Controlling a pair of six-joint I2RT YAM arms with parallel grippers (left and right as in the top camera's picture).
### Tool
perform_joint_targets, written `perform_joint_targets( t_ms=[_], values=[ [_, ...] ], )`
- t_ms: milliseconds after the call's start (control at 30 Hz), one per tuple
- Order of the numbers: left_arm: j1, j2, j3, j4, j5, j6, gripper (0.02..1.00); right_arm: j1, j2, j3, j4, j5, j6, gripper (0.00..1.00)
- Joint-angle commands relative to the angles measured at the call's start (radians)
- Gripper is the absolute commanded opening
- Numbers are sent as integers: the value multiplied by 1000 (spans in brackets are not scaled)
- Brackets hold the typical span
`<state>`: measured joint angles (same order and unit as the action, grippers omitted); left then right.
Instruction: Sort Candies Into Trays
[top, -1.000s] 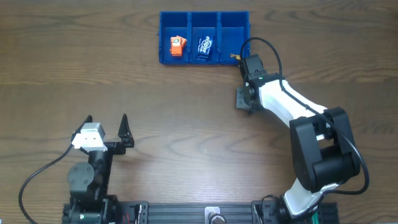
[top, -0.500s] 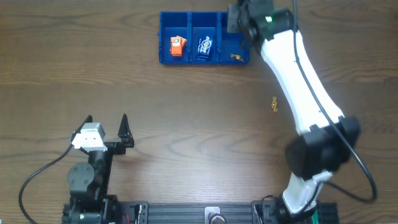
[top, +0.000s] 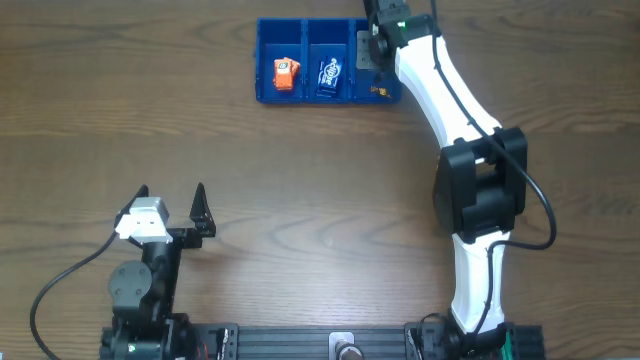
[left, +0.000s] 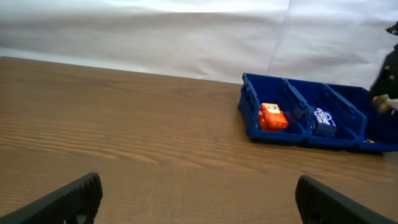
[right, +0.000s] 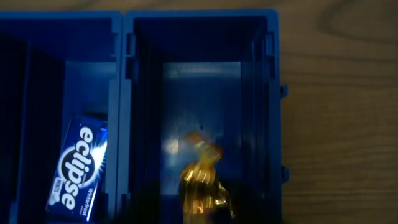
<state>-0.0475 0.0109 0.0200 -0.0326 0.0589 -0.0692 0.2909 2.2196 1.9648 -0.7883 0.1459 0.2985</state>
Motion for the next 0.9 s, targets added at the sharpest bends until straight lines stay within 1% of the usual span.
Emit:
perform_joint_targets(
  t_ms=[33, 100, 200, 267, 333, 400, 433, 533, 600, 667, 900],
  values=[
    [4, -5, -15, -41, 12, 18, 998, -10, 11, 19, -2, -21, -5, 805],
    [4, -5, -15, -41, 12, 18, 998, -18, -20, 9, -4, -19, -19, 831],
    [4, -5, -15, -41, 12, 18, 998, -40, -205, -146, 16, -11, -47, 838],
    [4, -5, -15, -41, 12, 18, 998, -72, -380, -352, 69, -13, -69, 838],
    [4, -5, -15, -41, 12, 18, 998, -137, -570, -639, 101, -34, -68, 838],
    [4, -5, -15, -41, 12, 18, 996, -212, -626, -854, 92, -43, -85, 838],
    [4, -5, -15, -41, 12, 18, 998, -232, -611, -900, 104, -43, -97, 840],
    [4, -5, -15, -41, 12, 18, 998, -270, -549, -930, 111, -43, -134, 840],
    [4, -5, -15, -41, 12, 18, 998, -286, -509, -930, 117, -52, -141, 840],
    [4, -5, -15, -41, 12, 18, 998, -286, -473, -930, 144, -89, -151, 833],
    [4, -5, -15, -41, 13, 18, 998, -270, -412, -930, 179, -98, -193, 794]
  ],
)
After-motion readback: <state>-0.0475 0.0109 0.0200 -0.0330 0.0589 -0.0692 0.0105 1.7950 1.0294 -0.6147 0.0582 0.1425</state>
